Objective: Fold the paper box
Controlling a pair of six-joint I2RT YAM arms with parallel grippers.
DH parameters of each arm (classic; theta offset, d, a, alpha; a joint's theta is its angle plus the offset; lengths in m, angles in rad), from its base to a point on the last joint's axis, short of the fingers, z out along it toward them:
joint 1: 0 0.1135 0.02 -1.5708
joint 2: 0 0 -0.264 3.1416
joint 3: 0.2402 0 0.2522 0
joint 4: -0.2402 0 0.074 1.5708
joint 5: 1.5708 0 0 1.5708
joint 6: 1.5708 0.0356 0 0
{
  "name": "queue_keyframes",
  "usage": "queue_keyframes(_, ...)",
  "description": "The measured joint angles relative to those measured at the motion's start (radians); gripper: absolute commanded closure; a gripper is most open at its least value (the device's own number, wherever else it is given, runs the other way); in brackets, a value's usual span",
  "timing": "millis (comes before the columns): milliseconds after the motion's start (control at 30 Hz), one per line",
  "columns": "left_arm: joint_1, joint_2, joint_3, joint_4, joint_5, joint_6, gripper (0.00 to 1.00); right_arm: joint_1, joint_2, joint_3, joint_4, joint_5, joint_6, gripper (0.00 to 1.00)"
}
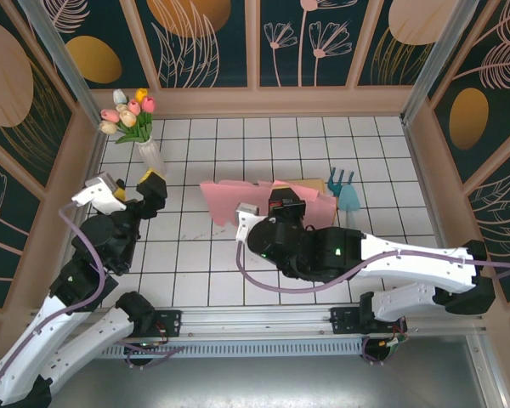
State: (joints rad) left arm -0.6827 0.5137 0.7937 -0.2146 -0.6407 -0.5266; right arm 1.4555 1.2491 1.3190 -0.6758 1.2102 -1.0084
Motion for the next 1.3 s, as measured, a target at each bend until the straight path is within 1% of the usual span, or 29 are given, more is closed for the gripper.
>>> queue_keyframes(67,0.0,0.007,-0.018,0.0,0.003,-0.003,0.06,0.001,0.017,-0.001,-0.045,-0.042,-0.029,1.0)
queue_keyframes(200,0.0,0.025,-0.068,0.001,0.007,-0.009,0.05,0.0,0.026,-0.055,-0.02,-0.158,-0.145,1.0)
queue_keyframes(333,0.0,0.071,-0.085,0.002,0.013,-0.01,0.05,-0.015,0.025,-0.08,-0.001,-0.332,-0.248,1.0)
queue_keyframes(400,0.0,0.09,-0.085,0.005,0.014,-0.01,0.05,-0.051,0.028,-0.08,0.027,-0.413,-0.288,1.0)
queue_keyframes(533,0.0,0.119,-0.085,0.02,0.008,-0.011,0.05,-0.184,0.094,-0.087,0.166,-0.557,-0.384,1.0)
queue_keyframes(667,0.0,0.14,-0.097,0.046,-0.024,-0.024,0.05,-0.299,0.242,-0.09,0.367,-0.697,-0.465,1.0)
queue_keyframes(733,0.0,0.15,-0.116,0.061,-0.053,-0.029,0.03,-0.336,0.33,-0.085,0.462,-0.751,-0.497,1.0)
queue_keyframes(800,0.0,0.164,-0.131,0.067,-0.085,-0.031,0.02,-0.362,0.421,-0.063,0.517,-0.797,-0.512,1.0)
queue_keyframes(833,0.002,0.178,-0.135,0.069,-0.102,-0.032,0.02,-0.373,0.466,-0.046,0.539,-0.818,-0.512,0.95)
queue_keyframes(900,0.017,0.208,-0.135,0.081,-0.109,-0.032,0.02,-0.392,0.541,-0.015,0.57,-0.856,-0.505,0.76)
queue_keyframes(967,0.076,0.247,-0.135,0.099,-0.086,-0.032,0.02,-0.407,0.588,0.005,0.59,-0.893,-0.484,0.65)
queue_keyframes(1100,0.238,0.327,-0.135,0.123,0.011,-0.037,0.02,-0.421,0.583,0.001,0.618,-0.934,-0.448,0.59)
queue_keyframes(1133,0.266,0.349,-0.135,0.13,0.032,-0.037,0.02,-0.423,0.563,-0.014,0.634,-0.945,-0.439,0.57)
queue_keyframes(1200,0.291,0.386,-0.135,0.146,0.069,-0.035,0.02,-0.426,0.499,-0.062,0.647,-0.957,-0.418,0.51)
queue_keyframes(1267,0.298,0.42,-0.135,0.164,0.108,-0.025,0.01,-0.432,0.397,-0.131,0.653,-0.972,-0.392,0.34)
queue_keyframes(1300,0.299,0.439,-0.135,0.176,0.134,-0.015,0.02,-0.436,0.336,-0.168,0.655,-0.978,-0.376,0.02)
